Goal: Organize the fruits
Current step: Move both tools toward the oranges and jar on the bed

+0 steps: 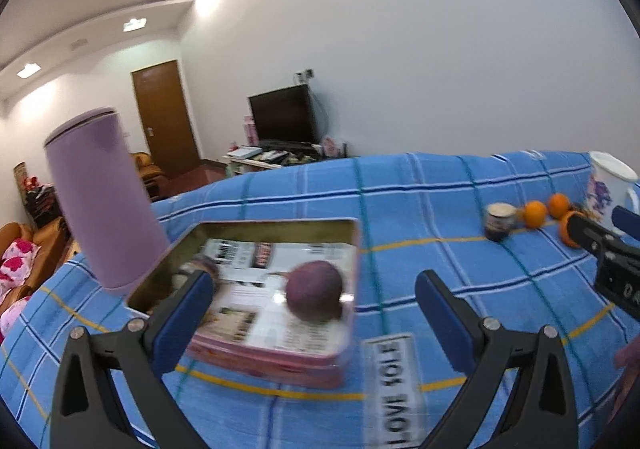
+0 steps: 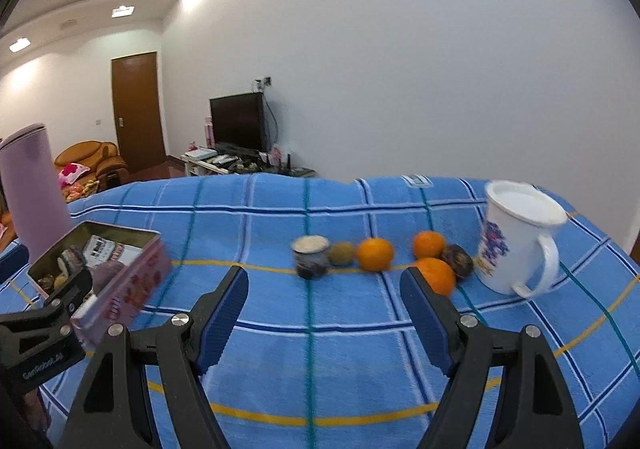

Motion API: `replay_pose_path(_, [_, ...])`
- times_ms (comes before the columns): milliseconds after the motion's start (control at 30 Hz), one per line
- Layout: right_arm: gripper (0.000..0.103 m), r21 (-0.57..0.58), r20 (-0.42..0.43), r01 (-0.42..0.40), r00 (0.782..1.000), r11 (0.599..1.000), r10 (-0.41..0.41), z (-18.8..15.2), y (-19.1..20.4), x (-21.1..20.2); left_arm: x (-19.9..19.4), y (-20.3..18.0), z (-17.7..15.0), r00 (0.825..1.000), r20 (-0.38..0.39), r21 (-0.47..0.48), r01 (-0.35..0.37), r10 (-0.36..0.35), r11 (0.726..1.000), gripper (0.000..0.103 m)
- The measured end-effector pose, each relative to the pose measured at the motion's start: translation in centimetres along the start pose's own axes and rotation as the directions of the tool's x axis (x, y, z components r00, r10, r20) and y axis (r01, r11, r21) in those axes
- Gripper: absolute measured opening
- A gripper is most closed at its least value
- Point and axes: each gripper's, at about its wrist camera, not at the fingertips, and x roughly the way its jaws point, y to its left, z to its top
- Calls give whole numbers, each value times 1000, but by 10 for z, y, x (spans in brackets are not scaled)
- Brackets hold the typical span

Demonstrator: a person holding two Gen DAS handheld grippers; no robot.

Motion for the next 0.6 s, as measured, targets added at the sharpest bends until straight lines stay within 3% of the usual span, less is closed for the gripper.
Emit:
replay_pose_path(133, [79, 64, -69, 19, 998, 998, -14, -2, -36, 7, 0, -25, 3, 998, -32, 7, 60, -60, 998, 103])
replay_pose_path(400, [79, 223, -193, -4, 980, 975, 49, -10, -112, 22, 6, -75, 17, 984, -96, 19, 151, -149, 988, 103])
replay_pose_path(600, [79, 240, -275, -64, 953, 969, 131, 4, -118, 53, 18, -101, 18, 975, -153, 25, 169, -163, 985, 103])
